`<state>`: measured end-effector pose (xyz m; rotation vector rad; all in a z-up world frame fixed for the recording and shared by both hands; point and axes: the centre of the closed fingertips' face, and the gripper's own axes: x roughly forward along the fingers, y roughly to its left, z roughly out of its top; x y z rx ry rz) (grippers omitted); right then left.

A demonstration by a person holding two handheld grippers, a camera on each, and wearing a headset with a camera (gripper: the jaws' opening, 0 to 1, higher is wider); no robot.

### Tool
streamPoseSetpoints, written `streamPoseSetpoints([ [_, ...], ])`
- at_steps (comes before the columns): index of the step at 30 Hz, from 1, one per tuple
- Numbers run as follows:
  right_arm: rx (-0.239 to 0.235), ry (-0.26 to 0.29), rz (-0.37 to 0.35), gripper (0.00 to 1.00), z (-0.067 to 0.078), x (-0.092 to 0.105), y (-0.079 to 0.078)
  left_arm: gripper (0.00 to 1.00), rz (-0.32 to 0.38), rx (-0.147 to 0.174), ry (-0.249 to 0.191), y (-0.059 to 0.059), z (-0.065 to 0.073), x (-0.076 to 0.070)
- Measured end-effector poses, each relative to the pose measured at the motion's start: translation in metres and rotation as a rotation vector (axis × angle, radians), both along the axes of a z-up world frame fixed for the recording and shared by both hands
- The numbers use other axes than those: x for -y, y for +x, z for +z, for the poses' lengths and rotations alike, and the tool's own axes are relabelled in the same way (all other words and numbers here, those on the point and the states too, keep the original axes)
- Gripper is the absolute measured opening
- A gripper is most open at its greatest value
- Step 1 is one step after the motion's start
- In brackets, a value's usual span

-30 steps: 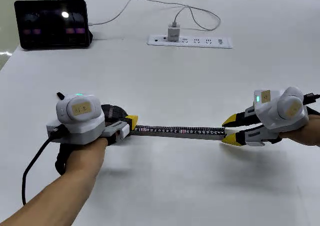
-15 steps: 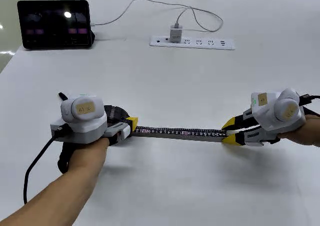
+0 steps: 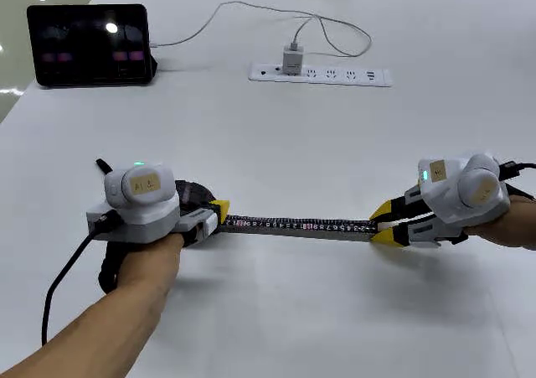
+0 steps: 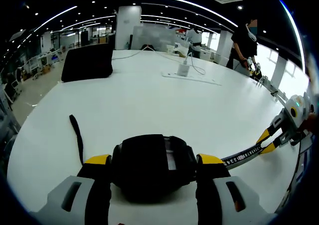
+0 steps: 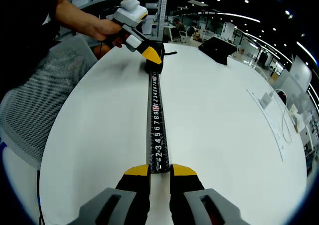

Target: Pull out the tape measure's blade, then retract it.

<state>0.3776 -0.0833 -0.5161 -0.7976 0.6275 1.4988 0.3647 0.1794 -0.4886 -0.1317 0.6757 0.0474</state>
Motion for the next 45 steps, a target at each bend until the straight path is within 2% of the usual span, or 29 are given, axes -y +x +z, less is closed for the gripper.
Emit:
streamPoseSetpoints([
  [23,-0.01,-0.017,-0.009,0.1,0.0004,0.0016,-0.0009,0.6,0.002,-0.026,0.033,-0.0021,-0.0019,-0.0028],
  [29,-0.009,-0.021,-0.009,0.1,0.0002,0.0014,-0.0011,0.59,-0.002,-0.038,0.033,-0.0032,-0.0022,-0.0022],
  [45,-0.009,-0.028,-0.008,0.1,-0.0002,0.0011,0.0008,0.59,0.0,-0.039,0.021,-0.0036,-0.0014,-0.002],
])
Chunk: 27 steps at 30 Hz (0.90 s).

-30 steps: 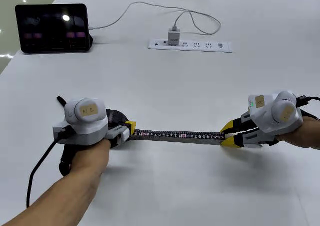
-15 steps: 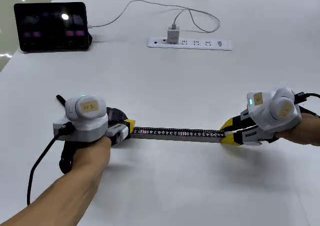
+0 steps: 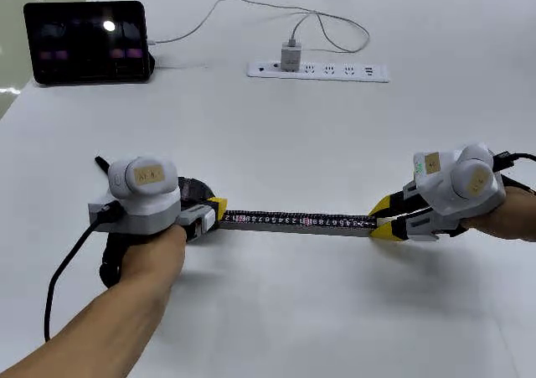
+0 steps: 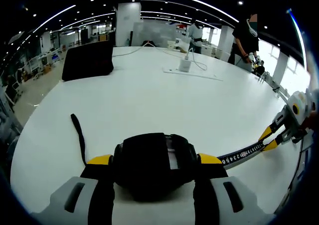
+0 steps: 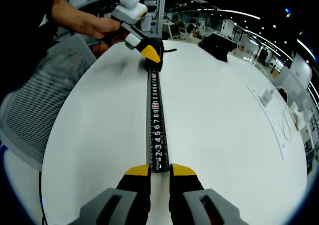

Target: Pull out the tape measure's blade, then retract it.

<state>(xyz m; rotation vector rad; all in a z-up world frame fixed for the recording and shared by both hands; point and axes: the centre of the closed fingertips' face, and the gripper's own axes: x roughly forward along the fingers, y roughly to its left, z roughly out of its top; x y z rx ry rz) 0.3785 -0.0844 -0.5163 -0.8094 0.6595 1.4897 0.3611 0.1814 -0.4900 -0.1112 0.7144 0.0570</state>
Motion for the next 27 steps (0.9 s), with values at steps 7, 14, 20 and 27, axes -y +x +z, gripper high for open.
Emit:
streamPoseSetpoints([
  [7,-0.001,0.002,0.002,0.1,-0.0023,-0.0008,0.0025,0.59,0.0,0.001,-0.003,0.0003,0.0001,0.0002],
  [14,-0.002,0.003,0.004,0.1,-0.0012,-0.0039,0.0007,0.59,0.003,0.002,-0.008,0.0005,0.0004,0.0001],
  [20,-0.001,0.001,0.004,0.1,-0.0006,-0.0037,-0.0005,0.59,0.003,0.001,-0.01,0.0002,0.0002,0.0004],
  [27,0.0,0.001,0.005,0.1,0.0002,-0.0051,-0.0018,0.59,0.005,0.0,-0.015,0.0002,-0.0001,0.0008],
])
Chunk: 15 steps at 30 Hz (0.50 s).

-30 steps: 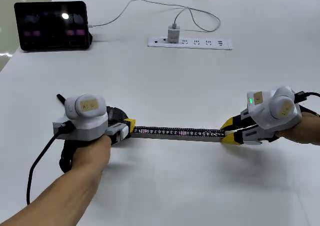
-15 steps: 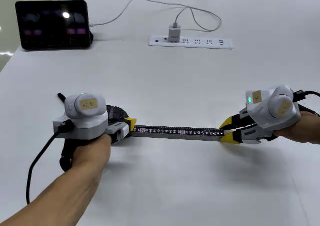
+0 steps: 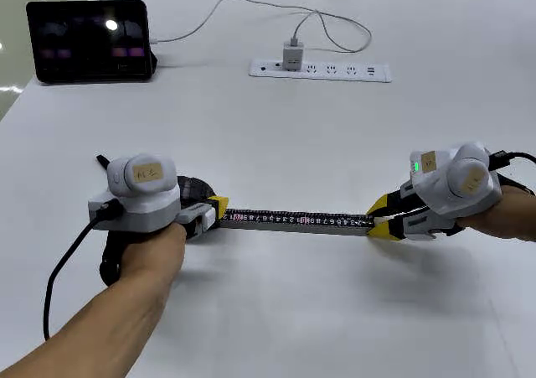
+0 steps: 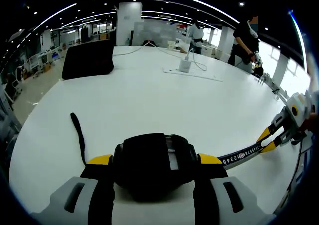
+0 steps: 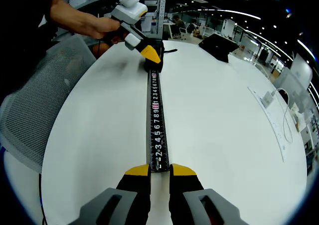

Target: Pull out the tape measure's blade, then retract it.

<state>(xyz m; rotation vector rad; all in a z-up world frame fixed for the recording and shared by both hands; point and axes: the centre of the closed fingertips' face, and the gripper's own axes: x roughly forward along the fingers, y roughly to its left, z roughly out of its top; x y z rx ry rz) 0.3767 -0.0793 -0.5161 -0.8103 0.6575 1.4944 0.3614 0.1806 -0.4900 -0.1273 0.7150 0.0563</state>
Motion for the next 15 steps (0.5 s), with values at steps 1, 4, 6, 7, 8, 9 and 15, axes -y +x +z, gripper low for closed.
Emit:
streamPoseSetpoints([
  [1,-0.001,0.0,0.0,0.1,0.0001,-0.0006,-0.0003,0.59,0.0,0.0,-0.001,0.0,0.0,0.0001],
  [4,-0.002,0.002,0.002,0.1,0.0002,-0.0027,-0.0011,0.59,-0.001,0.0,-0.003,0.0,0.0001,0.0002],
  [6,-0.002,0.002,0.003,0.1,0.0003,-0.004,-0.0014,0.59,-0.001,-0.001,-0.004,-0.0001,0.0003,0.0003],
  [7,-0.003,0.003,0.003,0.1,0.0005,-0.0047,-0.0017,0.59,-0.001,-0.002,-0.005,-0.0002,0.0003,0.0004],
  [8,-0.002,0.003,0.003,0.1,0.0006,-0.0051,-0.0017,0.59,-0.002,-0.002,-0.005,-0.0002,0.0003,0.0003],
  [9,-0.003,0.004,0.002,0.1,0.0008,-0.0056,-0.0017,0.59,-0.001,-0.002,-0.007,-0.0004,0.0004,0.0004],
  [15,-0.002,0.008,0.001,0.1,0.0017,-0.0091,-0.0014,0.59,0.001,-0.002,-0.012,0.0003,-0.0002,-0.0004],
])
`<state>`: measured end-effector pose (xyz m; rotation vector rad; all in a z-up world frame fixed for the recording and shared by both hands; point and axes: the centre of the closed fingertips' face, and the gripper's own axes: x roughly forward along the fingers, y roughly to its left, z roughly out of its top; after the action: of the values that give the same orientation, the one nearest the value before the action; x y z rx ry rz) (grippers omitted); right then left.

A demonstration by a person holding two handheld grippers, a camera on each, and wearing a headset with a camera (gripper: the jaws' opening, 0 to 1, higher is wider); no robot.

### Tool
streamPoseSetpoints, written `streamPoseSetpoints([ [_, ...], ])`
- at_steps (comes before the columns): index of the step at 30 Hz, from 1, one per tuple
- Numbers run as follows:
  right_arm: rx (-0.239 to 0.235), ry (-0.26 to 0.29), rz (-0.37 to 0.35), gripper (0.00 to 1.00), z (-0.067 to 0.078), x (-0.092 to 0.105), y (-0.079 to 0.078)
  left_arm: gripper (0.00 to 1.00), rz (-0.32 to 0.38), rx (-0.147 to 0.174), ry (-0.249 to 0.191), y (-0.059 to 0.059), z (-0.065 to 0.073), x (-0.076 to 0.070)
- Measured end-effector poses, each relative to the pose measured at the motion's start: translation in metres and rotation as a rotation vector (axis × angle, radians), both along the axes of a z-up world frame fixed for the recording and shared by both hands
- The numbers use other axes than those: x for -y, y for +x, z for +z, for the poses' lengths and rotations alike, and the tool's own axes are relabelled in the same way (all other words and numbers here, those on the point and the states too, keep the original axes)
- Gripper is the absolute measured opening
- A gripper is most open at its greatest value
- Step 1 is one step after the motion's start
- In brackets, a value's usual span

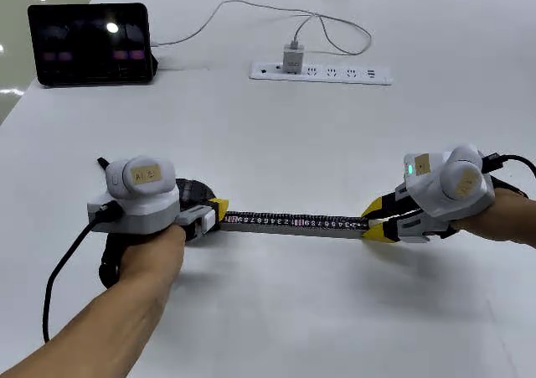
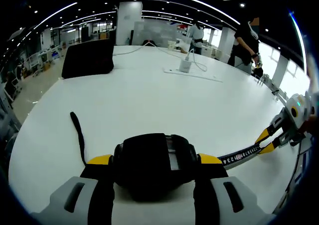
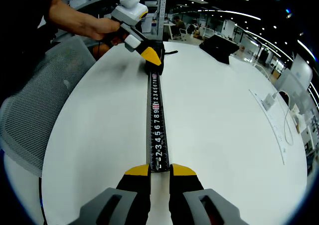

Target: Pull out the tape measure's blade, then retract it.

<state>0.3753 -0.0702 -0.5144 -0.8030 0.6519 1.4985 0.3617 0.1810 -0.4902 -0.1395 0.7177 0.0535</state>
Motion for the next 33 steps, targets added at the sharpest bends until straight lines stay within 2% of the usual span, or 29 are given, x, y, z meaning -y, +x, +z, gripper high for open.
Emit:
streamPoseSetpoints([
  [33,0.0,0.013,0.006,0.1,-0.001,-0.015,0.003,0.59,0.007,-0.002,-0.018,0.0,0.0,-0.002],
])
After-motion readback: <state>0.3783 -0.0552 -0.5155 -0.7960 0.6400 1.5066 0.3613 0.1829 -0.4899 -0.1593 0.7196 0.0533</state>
